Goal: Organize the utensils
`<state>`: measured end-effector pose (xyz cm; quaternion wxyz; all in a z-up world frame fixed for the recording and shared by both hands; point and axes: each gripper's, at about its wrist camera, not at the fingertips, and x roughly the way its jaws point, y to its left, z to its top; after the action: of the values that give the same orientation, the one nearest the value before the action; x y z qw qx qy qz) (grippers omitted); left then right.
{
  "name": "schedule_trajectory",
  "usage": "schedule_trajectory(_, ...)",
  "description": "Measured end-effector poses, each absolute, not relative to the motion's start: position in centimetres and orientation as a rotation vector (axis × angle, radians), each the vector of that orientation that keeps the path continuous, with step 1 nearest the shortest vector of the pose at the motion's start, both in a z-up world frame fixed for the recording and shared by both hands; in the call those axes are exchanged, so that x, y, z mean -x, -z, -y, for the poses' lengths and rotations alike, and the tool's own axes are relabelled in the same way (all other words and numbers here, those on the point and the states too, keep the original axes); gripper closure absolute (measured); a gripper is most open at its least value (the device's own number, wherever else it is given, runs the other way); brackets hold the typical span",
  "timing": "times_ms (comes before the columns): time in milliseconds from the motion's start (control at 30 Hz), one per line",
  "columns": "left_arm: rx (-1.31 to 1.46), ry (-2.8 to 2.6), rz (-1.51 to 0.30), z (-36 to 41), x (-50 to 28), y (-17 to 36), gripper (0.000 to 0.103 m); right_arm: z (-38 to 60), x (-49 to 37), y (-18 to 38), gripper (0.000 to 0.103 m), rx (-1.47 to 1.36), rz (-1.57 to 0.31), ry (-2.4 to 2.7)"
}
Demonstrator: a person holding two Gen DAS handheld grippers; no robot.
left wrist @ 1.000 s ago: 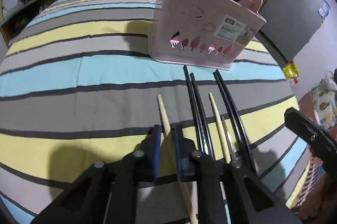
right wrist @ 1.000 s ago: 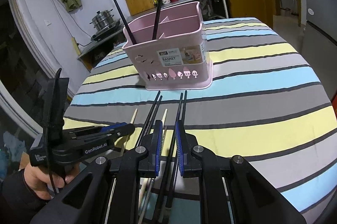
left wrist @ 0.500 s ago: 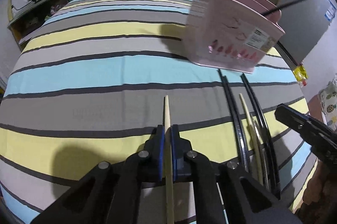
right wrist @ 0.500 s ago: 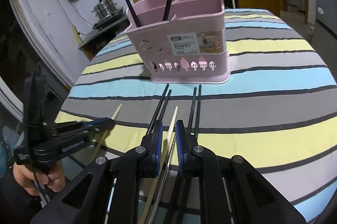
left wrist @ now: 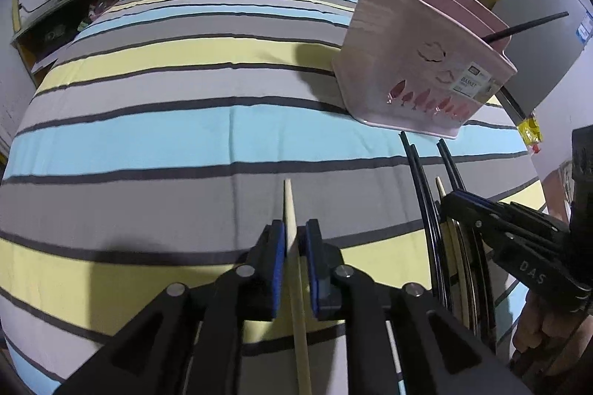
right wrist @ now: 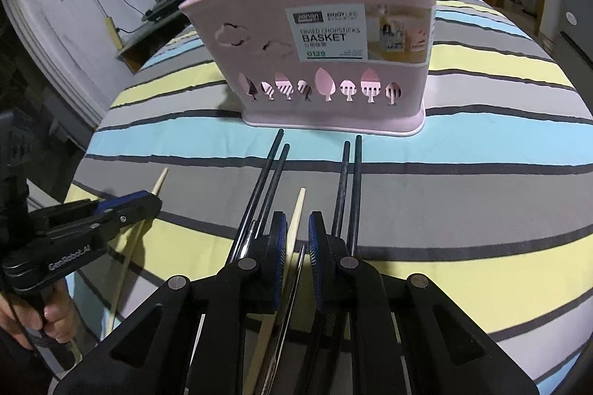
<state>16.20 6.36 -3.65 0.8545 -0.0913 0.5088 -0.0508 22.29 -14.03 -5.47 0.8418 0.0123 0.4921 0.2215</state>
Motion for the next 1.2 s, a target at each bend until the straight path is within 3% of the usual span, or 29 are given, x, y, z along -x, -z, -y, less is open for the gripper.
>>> schedule_trajectory(367,0.053,0.102,-1.084,-4.1,-17.6,3.5,0.083,12.9,-22.8,5.4,0.096,0.045,-1.053,-0.451)
schedule_trajectory(500,0.075,0.099,-1.085,-4.4,-17.6,3.3,0.096,13.3,-22.7,4.8,0.096,0.027,-1.047,-0.462)
schedule_trajectory(633,0.125,0.115,-1.083,-5.1,-17.4,2.9,0.097,13.6,-22.4,3.8,0.097,0.014,-1.021,-0.473)
schedule_trajectory(1200,0.154,0.179,-0.924,-5.3,-16.7,-4.9,0.097,14.9,-21.7,-4.0,0.098,-0.036,-0.843,-0.514)
